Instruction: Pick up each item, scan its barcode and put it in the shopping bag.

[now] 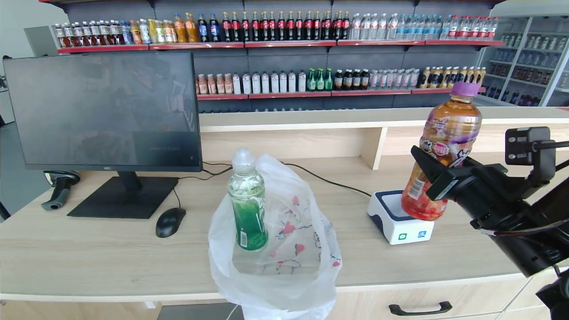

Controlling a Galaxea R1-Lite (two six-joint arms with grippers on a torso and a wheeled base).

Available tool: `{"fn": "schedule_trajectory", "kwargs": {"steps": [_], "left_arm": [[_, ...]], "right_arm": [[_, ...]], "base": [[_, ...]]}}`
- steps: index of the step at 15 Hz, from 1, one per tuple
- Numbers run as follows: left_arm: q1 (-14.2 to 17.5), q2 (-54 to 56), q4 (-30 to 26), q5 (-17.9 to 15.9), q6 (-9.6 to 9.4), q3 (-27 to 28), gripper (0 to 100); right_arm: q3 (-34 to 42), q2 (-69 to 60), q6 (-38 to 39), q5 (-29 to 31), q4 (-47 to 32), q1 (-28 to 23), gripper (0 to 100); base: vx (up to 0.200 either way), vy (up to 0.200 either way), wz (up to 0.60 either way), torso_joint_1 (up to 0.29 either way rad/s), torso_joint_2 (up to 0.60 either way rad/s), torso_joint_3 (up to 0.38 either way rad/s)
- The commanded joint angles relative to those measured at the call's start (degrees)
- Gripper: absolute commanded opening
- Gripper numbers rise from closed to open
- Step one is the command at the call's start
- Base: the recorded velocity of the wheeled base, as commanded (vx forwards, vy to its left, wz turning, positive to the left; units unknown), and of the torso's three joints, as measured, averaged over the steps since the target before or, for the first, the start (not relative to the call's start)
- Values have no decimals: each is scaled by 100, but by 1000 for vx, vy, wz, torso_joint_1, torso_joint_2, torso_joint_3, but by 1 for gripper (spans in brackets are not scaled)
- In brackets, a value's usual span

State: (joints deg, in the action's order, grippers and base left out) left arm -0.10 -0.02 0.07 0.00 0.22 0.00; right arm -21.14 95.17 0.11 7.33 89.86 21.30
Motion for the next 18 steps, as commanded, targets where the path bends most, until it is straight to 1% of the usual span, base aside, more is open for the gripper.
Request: {"fn": "schedule_trajectory", "kwargs": {"steps": [1, 2, 8, 13, 18], "left_arm": [[1, 2, 1, 0, 4, 0, 100], [1, 2, 1, 0, 4, 0, 100], [1, 2, 1, 0, -4, 0, 100], [1, 2, 1, 0, -13, 0, 100], [1, 2, 1, 0, -4, 0, 100]], "right_arm": [[92, -87, 7, 6, 14, 15, 0], [128, -87, -2, -3, 14, 15, 0], [119, -69, -2, -3, 14, 24, 0], [145, -95, -2, -3, 14, 59, 0], [382, -245, -29, -3, 14, 59, 0]], "base": [[0, 200, 0, 17, 2, -2], [0, 200, 0, 7, 7, -2], [0, 0, 0, 0, 0, 0], [0, 0, 600, 2, 2, 4], [0, 0, 0, 0, 0, 0]]}}
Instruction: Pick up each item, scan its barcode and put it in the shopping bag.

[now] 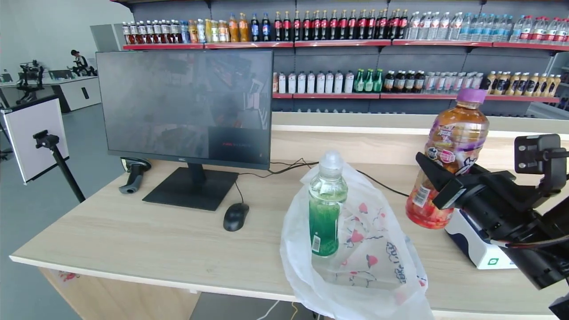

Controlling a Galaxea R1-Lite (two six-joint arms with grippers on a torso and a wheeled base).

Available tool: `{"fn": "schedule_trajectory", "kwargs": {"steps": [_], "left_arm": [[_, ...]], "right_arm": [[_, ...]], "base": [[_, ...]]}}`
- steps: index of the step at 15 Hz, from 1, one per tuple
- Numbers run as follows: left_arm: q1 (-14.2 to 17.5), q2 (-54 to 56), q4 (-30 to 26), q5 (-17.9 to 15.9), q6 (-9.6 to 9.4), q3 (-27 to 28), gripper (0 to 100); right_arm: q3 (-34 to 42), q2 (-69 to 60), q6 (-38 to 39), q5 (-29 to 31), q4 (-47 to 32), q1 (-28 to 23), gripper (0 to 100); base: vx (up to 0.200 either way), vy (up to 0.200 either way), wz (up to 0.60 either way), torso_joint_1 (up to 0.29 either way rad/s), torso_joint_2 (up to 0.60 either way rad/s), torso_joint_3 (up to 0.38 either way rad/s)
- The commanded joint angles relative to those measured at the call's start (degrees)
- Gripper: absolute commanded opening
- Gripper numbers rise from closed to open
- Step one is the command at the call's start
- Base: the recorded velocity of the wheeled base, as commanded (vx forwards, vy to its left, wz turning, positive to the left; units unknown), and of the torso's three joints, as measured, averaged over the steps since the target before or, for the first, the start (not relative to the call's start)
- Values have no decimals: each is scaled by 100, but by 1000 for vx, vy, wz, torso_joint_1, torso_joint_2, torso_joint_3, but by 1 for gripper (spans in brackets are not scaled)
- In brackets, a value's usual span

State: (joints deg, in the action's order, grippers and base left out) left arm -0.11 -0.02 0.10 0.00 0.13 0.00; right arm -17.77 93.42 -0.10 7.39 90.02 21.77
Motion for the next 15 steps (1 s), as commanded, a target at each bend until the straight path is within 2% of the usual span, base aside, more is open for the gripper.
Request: {"fn": "schedule_trajectory", "kwargs": {"steps": [1, 8, 15], "left_arm": [[2, 2, -1, 0, 4, 0, 100], [2, 2, -1, 0, 4, 0, 100], [2, 2, -1, 0, 31, 0, 100]], "right_arm": [[107, -87, -8, -9, -2, 11, 0], [195, -34, -131, -9, -2, 249, 0], [178, 432, -148, -9, -2, 960, 0]], "base": [[0, 0, 0, 0, 0, 0], [0, 0, 0, 0, 0, 0], [0, 0, 0, 0, 0, 0]]}}
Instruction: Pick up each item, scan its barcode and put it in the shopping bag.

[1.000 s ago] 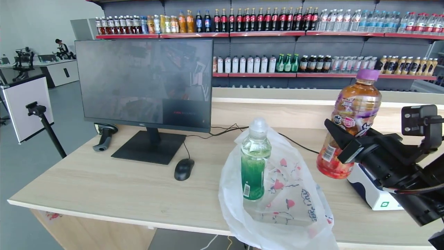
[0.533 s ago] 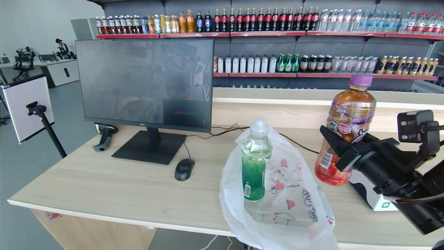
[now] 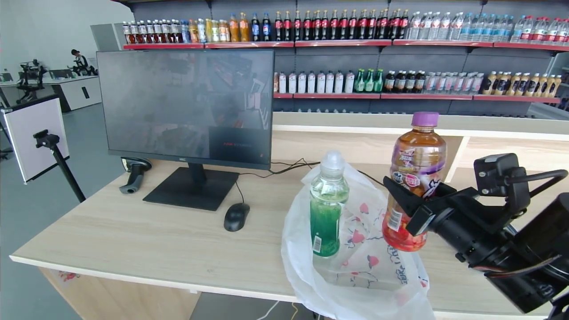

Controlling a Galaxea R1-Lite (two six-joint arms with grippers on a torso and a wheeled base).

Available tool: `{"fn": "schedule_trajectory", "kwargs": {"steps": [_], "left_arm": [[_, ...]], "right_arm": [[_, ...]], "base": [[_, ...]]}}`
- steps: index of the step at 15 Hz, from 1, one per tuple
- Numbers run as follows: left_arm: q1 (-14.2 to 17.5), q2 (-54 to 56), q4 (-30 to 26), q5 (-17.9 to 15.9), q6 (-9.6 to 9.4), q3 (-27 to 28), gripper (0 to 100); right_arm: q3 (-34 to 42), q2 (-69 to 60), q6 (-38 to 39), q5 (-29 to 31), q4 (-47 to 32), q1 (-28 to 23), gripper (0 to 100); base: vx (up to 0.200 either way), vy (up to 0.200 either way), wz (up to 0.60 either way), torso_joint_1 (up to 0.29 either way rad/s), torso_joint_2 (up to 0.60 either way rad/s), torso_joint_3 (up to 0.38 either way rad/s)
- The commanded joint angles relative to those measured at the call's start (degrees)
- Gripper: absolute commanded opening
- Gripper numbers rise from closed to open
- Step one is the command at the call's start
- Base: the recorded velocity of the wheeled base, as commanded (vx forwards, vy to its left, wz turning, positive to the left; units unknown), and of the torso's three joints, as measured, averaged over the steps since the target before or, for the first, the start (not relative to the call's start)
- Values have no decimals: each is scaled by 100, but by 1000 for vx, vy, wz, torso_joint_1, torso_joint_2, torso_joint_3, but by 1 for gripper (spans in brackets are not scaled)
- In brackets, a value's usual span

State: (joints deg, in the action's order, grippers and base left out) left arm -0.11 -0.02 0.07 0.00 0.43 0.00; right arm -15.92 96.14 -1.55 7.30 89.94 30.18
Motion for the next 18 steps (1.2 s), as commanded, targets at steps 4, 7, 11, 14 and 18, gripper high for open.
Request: {"fn": "schedule_trajectory", "kwargs": {"steps": [4, 7, 11, 14, 18], "left_arm": [[2, 2, 1, 0, 1, 0, 100], [2, 2, 1, 0, 19, 0, 100], [2, 2, 1, 0, 36, 0, 100], [2, 2, 1, 9, 36, 0, 100], [2, 2, 1, 0, 36, 0, 100]], "right_arm": [[-280, 511, -3, -1, 6, 119, 0], [-368, 687, -3, -1, 6, 207, 0], [-526, 898, 5, -1, 6, 207, 0], [-746, 1153, 58, 8, 6, 207, 0], [-825, 1390, 252, 8, 6, 207, 0]], "base": [[0, 0, 0, 0, 0, 0], [0, 0, 0, 0, 0, 0], [0, 0, 0, 0, 0, 0], [0, 0, 0, 0, 0, 0], [0, 0, 0, 0, 0, 0]]}}
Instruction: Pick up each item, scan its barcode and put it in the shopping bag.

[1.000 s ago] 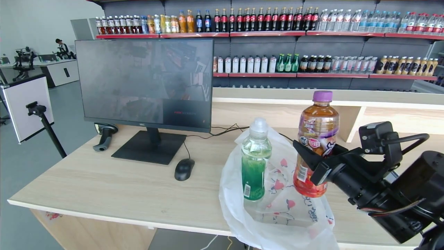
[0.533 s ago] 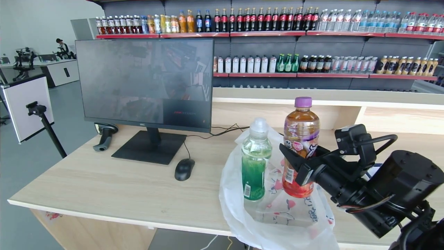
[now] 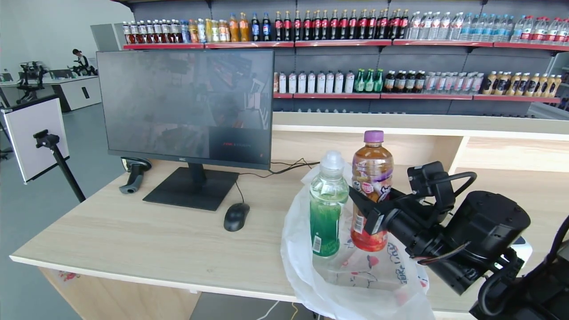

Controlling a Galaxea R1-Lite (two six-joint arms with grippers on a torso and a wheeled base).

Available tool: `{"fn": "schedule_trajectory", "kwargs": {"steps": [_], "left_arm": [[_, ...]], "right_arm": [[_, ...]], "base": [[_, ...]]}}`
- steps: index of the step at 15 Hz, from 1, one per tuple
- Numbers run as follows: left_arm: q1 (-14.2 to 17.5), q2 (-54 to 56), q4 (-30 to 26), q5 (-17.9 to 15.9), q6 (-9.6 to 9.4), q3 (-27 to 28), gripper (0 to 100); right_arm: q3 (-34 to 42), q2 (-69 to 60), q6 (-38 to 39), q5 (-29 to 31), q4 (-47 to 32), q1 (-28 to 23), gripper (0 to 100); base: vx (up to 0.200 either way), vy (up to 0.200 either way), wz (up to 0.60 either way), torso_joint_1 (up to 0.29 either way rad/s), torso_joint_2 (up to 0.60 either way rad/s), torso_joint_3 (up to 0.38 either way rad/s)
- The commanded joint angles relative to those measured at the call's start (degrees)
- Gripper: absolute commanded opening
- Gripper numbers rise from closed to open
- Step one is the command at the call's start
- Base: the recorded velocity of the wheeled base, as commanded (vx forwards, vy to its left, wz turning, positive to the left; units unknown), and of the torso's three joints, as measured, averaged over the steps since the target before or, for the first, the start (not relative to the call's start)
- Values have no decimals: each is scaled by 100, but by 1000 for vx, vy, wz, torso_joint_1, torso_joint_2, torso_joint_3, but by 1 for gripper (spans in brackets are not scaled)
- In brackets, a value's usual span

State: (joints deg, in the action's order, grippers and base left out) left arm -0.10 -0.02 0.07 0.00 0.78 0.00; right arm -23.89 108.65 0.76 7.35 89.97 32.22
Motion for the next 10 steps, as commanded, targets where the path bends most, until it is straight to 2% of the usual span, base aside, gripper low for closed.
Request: {"fn": "schedule_trajectory", "kwargs": {"steps": [1, 10], "left_arm": [[1, 2, 1, 9, 1, 0, 100], [1, 2, 1, 0, 1, 0, 100]], "right_arm": [[-36, 218, 47, -6, 3, -14, 0], [-124, 622, 74, -6, 3, -146, 0]], "base": [[0, 0, 0, 0, 0, 0], [0, 0, 0, 0, 0, 0]]}}
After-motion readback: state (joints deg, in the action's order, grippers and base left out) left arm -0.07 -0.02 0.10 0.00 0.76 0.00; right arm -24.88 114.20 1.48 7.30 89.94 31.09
